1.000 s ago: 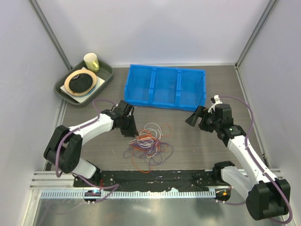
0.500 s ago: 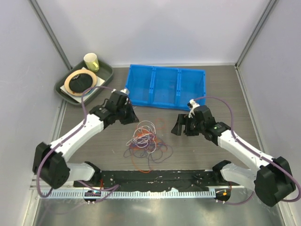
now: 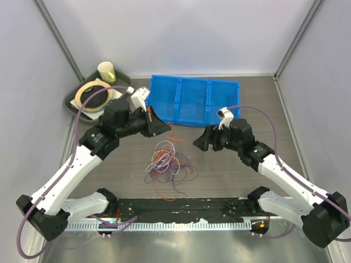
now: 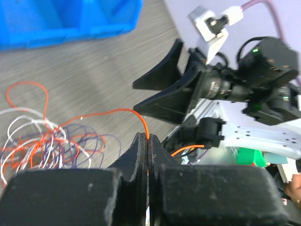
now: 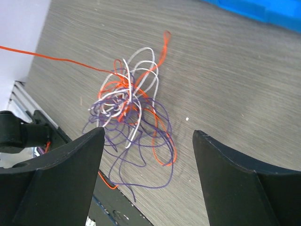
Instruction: Untangle the cables
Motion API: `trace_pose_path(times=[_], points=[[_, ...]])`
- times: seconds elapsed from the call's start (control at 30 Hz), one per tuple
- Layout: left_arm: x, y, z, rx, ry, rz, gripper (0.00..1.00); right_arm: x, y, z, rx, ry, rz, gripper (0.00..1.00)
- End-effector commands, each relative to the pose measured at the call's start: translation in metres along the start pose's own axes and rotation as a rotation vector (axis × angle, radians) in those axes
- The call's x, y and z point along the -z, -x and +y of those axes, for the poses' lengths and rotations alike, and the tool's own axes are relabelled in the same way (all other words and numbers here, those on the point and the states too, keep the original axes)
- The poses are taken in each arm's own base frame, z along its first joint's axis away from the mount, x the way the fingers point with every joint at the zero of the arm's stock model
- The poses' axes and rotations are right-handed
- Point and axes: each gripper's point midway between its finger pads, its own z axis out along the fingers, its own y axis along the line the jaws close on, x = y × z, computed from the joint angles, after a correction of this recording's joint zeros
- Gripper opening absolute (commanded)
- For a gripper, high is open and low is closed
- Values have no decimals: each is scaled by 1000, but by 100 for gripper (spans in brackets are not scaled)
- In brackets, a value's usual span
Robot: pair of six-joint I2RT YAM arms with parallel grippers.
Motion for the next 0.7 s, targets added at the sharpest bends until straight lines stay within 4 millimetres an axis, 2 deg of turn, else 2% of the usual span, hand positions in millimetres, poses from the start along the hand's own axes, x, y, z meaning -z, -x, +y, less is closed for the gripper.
trace_pose_path(times=[0.0, 0.13, 0.23, 0.3, 0.4, 0.43, 0.57, 0.67], points=[[31, 37, -63, -112, -204, -101, 0, 16, 39, 43, 106, 171, -131, 81], [56, 55, -102, -150, -333, -152, 0, 16, 44, 59, 171, 244, -158, 80], [72, 68, -121, -175, -378, -192, 0, 5, 50, 60, 175, 228, -170, 80], [79, 74, -129, -187, -394, -213, 0, -7, 48, 57, 146, 214, -141, 79], [87, 80, -134, -188, -395, -243, 0, -18, 46, 65, 176, 243, -133, 77], [90, 82, -135, -184, -395, -254, 0, -18, 48, 74, 205, 286, -148, 77], [100, 95, -144, -179, -395, -301, 0, -25, 29, 97, 321, 426, -128, 77], [109, 103, -154, -175, -404, -317, 0, -31, 18, 105, 395, 471, -132, 76]])
